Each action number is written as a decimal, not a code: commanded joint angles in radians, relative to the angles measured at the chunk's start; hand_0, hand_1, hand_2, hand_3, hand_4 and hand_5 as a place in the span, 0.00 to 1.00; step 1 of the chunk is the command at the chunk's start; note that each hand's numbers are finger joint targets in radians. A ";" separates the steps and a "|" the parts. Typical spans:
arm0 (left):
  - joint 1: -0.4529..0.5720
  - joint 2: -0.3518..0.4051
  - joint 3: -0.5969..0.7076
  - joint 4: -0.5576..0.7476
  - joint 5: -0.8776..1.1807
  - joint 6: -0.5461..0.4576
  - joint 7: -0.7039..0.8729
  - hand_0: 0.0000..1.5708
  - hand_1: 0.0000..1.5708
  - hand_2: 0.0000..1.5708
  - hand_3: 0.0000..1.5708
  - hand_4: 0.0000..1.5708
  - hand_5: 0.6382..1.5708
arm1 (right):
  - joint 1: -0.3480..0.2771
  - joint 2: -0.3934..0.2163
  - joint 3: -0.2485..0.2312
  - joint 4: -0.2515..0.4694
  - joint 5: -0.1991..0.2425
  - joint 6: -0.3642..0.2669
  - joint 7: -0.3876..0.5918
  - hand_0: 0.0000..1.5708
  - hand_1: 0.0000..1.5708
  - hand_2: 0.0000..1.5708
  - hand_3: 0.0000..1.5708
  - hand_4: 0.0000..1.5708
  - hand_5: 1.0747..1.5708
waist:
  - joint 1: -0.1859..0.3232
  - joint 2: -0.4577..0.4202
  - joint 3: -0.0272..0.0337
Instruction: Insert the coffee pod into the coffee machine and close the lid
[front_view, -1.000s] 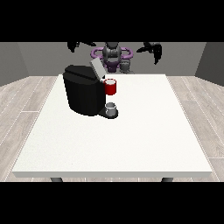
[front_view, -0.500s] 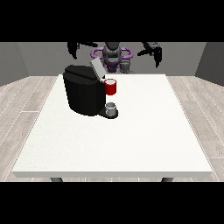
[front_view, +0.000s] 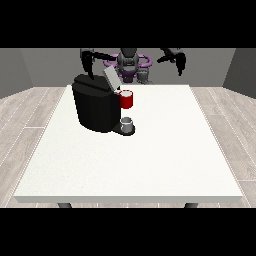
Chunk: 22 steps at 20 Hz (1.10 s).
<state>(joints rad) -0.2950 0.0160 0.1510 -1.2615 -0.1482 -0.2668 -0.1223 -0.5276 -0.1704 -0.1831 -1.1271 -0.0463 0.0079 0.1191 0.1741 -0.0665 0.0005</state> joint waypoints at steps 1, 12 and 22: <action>0.010 0.045 0.018 -0.067 0.043 -0.029 0.006 0.00 0.00 0.00 0.00 0.24 1.00 | -0.068 -0.003 -0.007 0.044 -0.011 -0.003 -0.011 0.00 0.00 0.00 0.00 0.00 1.00 | 0.005 0.065 -0.0003; 0.079 0.070 0.007 -0.145 0.034 0.028 0.027 0.00 0.00 0.00 0.00 0.19 1.00 | -0.128 0.024 0.073 0.080 0.026 0.032 -0.031 0.00 0.00 0.00 0.00 0.05 1.00 | -0.040 0.088 -0.0005; 0.069 0.058 -0.017 -0.154 0.016 0.064 -0.023 0.00 0.00 0.00 0.00 0.23 1.00 | -0.264 0.003 0.079 0.118 0.061 0.027 -0.074 0.00 0.00 0.00 0.00 0.10 1.00 | -0.014 0.167 -0.0005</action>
<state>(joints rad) -0.2234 0.0945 0.1542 -1.4193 -0.1031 -0.2400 -0.0958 -0.7403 -0.1614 -0.1108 -1.0177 0.0057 0.0203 0.0814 0.1587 0.0614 0.0003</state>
